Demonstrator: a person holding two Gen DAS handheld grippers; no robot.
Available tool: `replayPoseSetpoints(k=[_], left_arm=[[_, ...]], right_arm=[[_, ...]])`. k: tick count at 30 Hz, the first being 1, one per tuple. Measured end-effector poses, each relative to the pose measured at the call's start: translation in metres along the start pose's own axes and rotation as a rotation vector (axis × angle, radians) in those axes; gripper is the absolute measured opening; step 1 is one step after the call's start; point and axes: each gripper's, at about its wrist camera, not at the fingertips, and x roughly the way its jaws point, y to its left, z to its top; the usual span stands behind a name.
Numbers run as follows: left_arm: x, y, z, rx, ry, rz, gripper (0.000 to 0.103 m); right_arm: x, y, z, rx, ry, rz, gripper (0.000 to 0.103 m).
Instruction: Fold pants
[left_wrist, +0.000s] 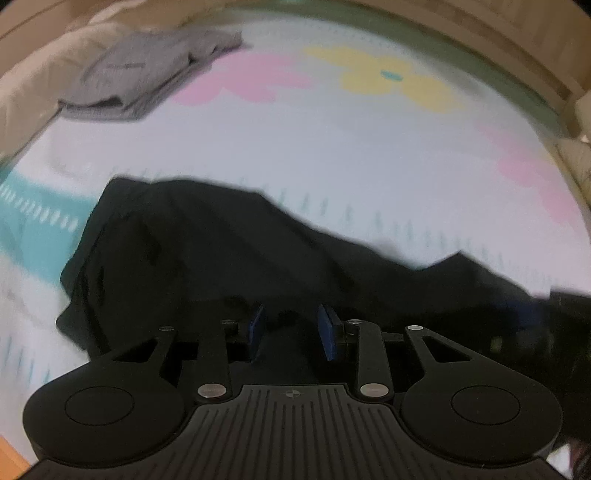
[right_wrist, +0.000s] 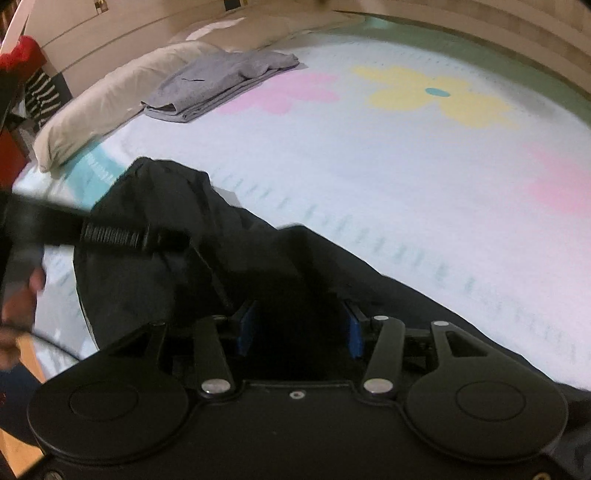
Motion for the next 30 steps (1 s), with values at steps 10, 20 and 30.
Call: replayPoseSetpoints(k=[10, 20, 30], left_arm=[[0.017, 0.008, -0.001, -0.026, 0.086, 0.029, 0.031], [0.018, -0.002, -0.011, 0.036, 0.079, 0.084, 0.031], [0.018, -0.009, -0.016, 0.066, 0.069, 0.104, 0.031]], right_arm=[[0.017, -0.001, 0.026, 0.068, -0.021, 0.025, 0.006], [0.042, -0.026, 0.069, 0.117, -0.099, -0.106, 0.005], [0.106, -0.029, 0.06, 0.121, -0.024, -0.182, 0.005]])
